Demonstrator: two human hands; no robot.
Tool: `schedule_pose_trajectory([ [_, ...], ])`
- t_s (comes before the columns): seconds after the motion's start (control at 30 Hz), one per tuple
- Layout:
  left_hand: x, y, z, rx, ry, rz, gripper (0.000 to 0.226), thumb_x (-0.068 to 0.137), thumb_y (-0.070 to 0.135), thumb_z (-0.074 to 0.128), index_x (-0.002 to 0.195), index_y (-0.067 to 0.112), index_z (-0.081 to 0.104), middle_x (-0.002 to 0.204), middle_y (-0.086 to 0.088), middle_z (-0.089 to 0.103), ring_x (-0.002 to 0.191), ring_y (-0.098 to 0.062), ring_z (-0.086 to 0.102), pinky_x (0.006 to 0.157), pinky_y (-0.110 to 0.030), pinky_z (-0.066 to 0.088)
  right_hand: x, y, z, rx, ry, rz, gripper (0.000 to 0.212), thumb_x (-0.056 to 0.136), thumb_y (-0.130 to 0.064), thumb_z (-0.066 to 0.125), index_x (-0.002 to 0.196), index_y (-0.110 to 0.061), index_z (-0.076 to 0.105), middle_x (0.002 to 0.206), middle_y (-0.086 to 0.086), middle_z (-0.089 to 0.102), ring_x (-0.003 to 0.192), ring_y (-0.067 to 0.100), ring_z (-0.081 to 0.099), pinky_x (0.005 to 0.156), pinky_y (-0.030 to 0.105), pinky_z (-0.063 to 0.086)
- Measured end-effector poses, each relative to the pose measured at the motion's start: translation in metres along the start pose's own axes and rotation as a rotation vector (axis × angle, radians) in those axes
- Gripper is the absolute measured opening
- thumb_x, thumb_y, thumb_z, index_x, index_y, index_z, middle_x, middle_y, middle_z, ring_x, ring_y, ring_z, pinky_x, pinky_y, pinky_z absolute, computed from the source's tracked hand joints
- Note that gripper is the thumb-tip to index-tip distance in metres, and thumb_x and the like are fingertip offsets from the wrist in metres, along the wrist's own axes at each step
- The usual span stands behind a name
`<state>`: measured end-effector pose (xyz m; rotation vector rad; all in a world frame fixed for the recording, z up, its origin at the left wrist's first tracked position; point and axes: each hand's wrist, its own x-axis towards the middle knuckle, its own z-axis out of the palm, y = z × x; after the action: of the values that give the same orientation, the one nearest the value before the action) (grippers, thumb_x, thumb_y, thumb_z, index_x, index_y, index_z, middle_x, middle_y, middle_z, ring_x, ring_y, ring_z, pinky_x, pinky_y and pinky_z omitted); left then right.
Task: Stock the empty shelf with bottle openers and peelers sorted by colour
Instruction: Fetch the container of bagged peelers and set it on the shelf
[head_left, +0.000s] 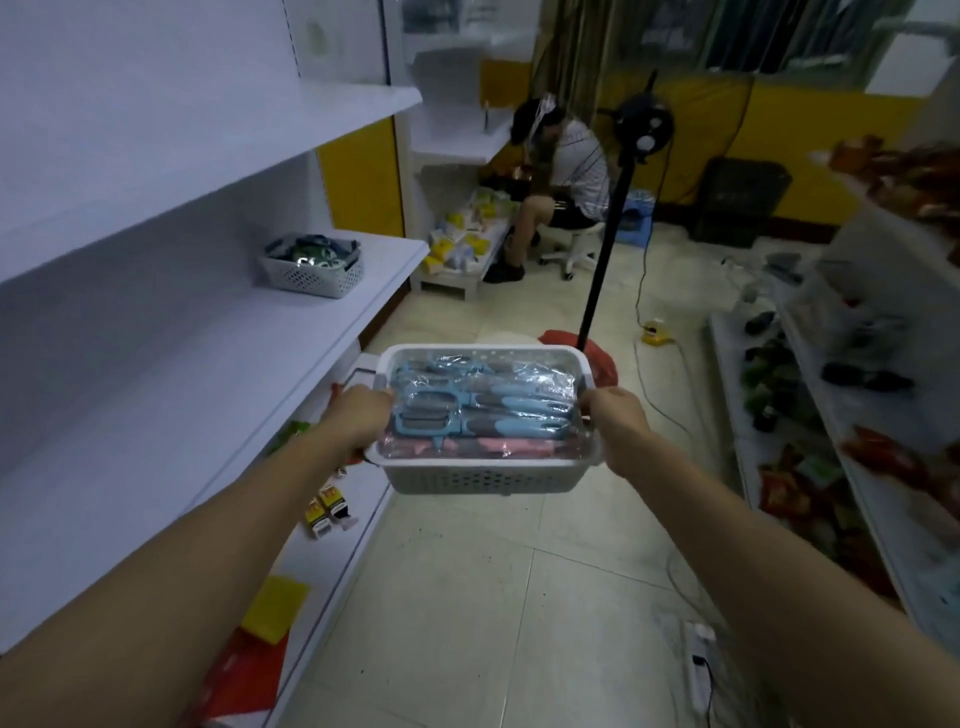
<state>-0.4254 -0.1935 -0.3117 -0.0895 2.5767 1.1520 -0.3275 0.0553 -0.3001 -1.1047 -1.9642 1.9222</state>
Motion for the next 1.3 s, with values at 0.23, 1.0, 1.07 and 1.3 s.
schedule_pose_trajectory([
  [0.23, 0.101, 0.04, 0.014, 0.047, 0.052, -0.026, 0.04, 0.1, 0.032, 0.034, 0.102, 0.002, 0.06, 0.073, -0.006, 0.054, 0.068, -0.02, 0.051, 0.055, -0.027, 0.035, 0.127, -0.035, 0.031, -0.082, -0.039, -0.003, 0.014, 0.088, -0.01, 0.055, 0.102, -0.009, 0.055, 0.097, 0.009, 0.059, 0.077, 0.018, 0.056, 0.071, 0.036, 0.049],
  [1.0, 0.485, 0.157, 0.007, 0.099, -0.01, 0.02, 0.036, 0.099, 0.036, 0.039, 0.075, 0.012, 0.049, 0.073, -0.005, 0.052, 0.068, -0.02, 0.05, 0.059, -0.028, 0.033, 0.48, -0.138, 0.185, -0.176, -0.175, 0.206, 0.016, 0.09, 0.005, 0.047, 0.086, -0.004, 0.06, 0.077, 0.012, 0.058, 0.066, 0.022, 0.055, 0.055, 0.031, 0.049],
  [1.07, 0.511, 0.164, 0.009, 0.047, 0.033, -0.06, 0.037, 0.099, 0.034, 0.041, 0.072, 0.01, 0.05, 0.072, -0.008, 0.052, 0.07, -0.023, 0.049, 0.064, -0.03, 0.034, 0.504, -0.145, 0.199, -0.218, -0.175, 0.194, 0.014, 0.089, 0.004, 0.049, 0.089, 0.0, 0.062, 0.075, 0.013, 0.059, 0.063, 0.024, 0.057, 0.052, 0.029, 0.051],
  [1.3, 0.583, 0.192, 0.029, -0.042, 0.103, -0.219, 0.029, 0.098, 0.017, 0.035, 0.114, 0.003, 0.054, 0.074, -0.006, 0.051, 0.063, -0.018, 0.046, 0.055, -0.028, 0.033, 0.594, -0.164, 0.236, -0.361, -0.217, 0.192, 0.024, 0.078, -0.002, 0.048, 0.096, -0.001, 0.063, 0.094, 0.024, 0.065, 0.088, 0.04, 0.065, 0.078, 0.053, 0.056],
])
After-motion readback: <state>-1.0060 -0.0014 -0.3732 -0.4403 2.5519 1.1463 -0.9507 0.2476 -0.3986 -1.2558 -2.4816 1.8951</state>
